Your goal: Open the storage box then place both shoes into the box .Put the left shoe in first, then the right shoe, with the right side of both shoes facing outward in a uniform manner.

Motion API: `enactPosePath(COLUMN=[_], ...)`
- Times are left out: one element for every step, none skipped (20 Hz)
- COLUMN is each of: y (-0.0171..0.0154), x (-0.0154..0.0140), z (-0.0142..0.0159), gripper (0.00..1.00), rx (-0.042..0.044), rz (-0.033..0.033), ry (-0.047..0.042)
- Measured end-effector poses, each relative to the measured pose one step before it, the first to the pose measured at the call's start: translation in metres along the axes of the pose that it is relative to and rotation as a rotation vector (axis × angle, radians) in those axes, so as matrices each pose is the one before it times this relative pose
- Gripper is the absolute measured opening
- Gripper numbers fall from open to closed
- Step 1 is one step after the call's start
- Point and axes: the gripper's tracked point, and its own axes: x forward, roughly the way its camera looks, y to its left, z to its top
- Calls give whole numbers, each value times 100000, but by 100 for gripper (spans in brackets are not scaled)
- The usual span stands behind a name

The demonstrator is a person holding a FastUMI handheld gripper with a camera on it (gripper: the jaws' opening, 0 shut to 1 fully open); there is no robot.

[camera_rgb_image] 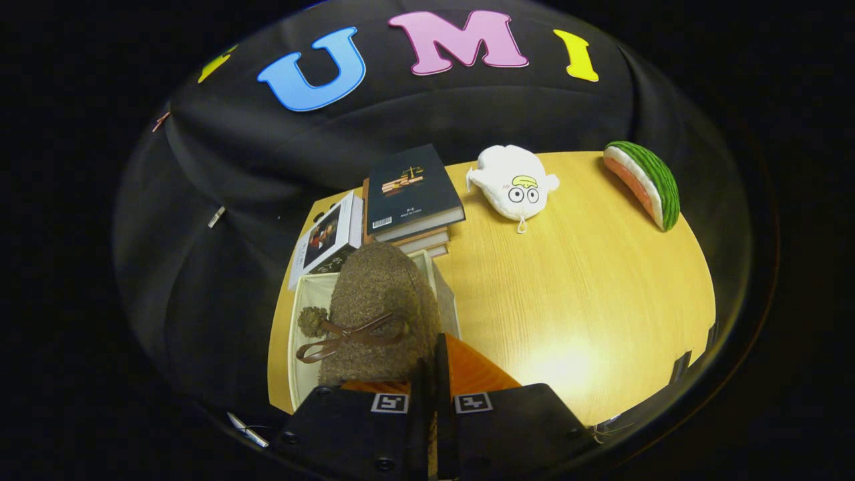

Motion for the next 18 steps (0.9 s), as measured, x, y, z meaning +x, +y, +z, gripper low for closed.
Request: enactPosePath(y=[673, 518, 163, -221, -446, -616, -270, 205, 133, 5, -45, 381, 863, 160, -106, -143, -343, -262], x=[374, 316, 337, 277, 259, 164, 43, -21, -229, -152, -102, -325, -424, -492, 25, -131, -105, -174], z=[-317, -274, -218, -171, -117, -86, -100, 11, -48, 12, -262, -470, 323, 198, 41, 241, 104, 53], gripper=[11, 10, 10, 10, 10, 11, 12, 16, 19, 24, 26, 29, 34, 49, 64, 84, 88, 89], rx=[-215, -983, -1461, -1687, -1971, -2508, -1740, -239, 221, 310, -114, -618, 539, -596, -851, -845, -601, 105], rz=[781, 334, -734, -2260, -2912, -3226, -1641, 820, 409, 299, 126, 1792, 3660, 612, 122, 165, -688, -405], ry=[945, 505, 94, -328, -692, -422, -141, -297, -128, -320, 523, 1024, -1734, -1625, -1438, -1270, -876, -538])
